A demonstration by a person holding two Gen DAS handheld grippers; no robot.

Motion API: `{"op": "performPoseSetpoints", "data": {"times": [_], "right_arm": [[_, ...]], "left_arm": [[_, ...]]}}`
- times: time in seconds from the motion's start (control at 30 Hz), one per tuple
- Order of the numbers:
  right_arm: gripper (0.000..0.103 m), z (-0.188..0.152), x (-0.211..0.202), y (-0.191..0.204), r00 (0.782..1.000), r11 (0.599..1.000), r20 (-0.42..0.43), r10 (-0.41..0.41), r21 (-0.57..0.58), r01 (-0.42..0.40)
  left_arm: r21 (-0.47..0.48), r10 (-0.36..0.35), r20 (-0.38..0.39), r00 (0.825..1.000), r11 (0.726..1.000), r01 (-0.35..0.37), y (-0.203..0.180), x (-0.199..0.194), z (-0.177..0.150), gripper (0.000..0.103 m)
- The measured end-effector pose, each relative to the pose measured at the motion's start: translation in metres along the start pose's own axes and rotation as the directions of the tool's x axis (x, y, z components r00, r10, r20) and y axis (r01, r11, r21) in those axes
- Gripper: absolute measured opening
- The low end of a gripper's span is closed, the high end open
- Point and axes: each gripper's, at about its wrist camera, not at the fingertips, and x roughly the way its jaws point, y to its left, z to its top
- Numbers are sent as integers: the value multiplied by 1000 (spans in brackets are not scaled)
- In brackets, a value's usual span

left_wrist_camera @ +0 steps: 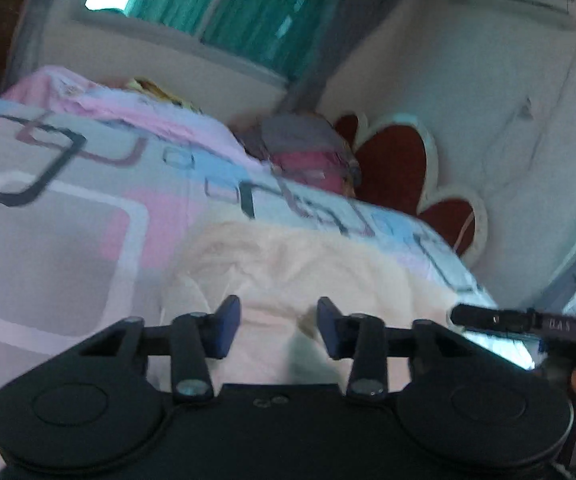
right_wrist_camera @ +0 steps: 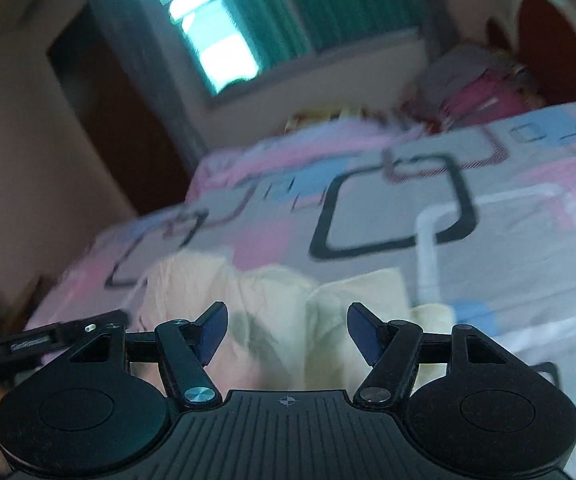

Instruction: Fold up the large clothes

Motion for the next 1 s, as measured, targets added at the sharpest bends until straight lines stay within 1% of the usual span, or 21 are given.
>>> {"op": "performPoseSetpoints", "data": {"times": [0.03,0.07,0.1,0.13,0.2,0.3,0.43,0.5,0.57,0.67,0.73,0.8,0.83,0.87,0.9,0.93,0.97,1.0], "right_arm": [[66,-2,5,2,1000,1000,-15,2,-9,-2],[46,-3,7,4,1000,1000,-21,1,-20,-1],[21,-7,7,3,1000,1000,-30,-8,-23,8],[21,-13,6,2,999,999,-35,-38,-24,37],[21,-20,8,-3,997,997,-29,-76,-22,75],[21,-30,12,-12,990,991,-51,-131,-12,131],[21,-44,31,-28,965,973,-120,-231,-20,231],[21,-55,37,-42,964,972,-133,-231,15,235],[21,-65,39,-57,970,973,-125,-208,76,218],[21,-73,36,-70,976,973,-112,-187,112,200],[21,-74,35,-71,977,974,-115,-180,115,193],[21,-69,34,-68,976,977,-126,-178,97,191],[21,-65,32,-67,975,977,-132,-180,91,193],[22,-61,28,-64,973,975,-132,-192,87,204],[22,-58,22,-61,971,973,-121,-206,83,216],[22,-54,12,-57,971,971,-98,-219,78,227],[22,-51,3,-52,972,971,-75,-223,72,228],[26,-49,-7,-47,975,973,-57,-216,65,219]], "left_arm": [[10,-15,-15,1000,1000,16,0,0,1,36],[20,-35,-24,999,999,36,-1,2,1,36],[37,-52,-32,998,998,54,-4,7,3,36],[56,-66,-36,997,996,68,-8,9,1,33],[102,-93,-63,994,990,99,-21,19,3,32],[180,-73,-126,989,979,95,-39,46,0,32],[158,-94,-210,973,979,129,-45,84,-10,32],[162,-97,-241,966,977,138,-49,99,-16,32],[177,-85,-273,958,975,137,-55,112,-20,32],[219,-62,-315,947,966,136,-63,124,-24,32],[243,-47,-324,945,961,131,-65,125,-26,32],[248,-48,-330,943,959,135,-63,121,-27,32],[253,-50,-332,942,957,140,-63,118,-26,33],[258,-50,-329,943,956,141,-63,114,-24,34],[258,-49,-320,946,957,136,-64,105,-21,35],[259,-50,-303,952,957,132,-67,95,-18,39],[261,-60,-280,958,956,136,-69,82,-16,41],[259,-81,-256,963,954,149,-69,67,-15,42]]}}
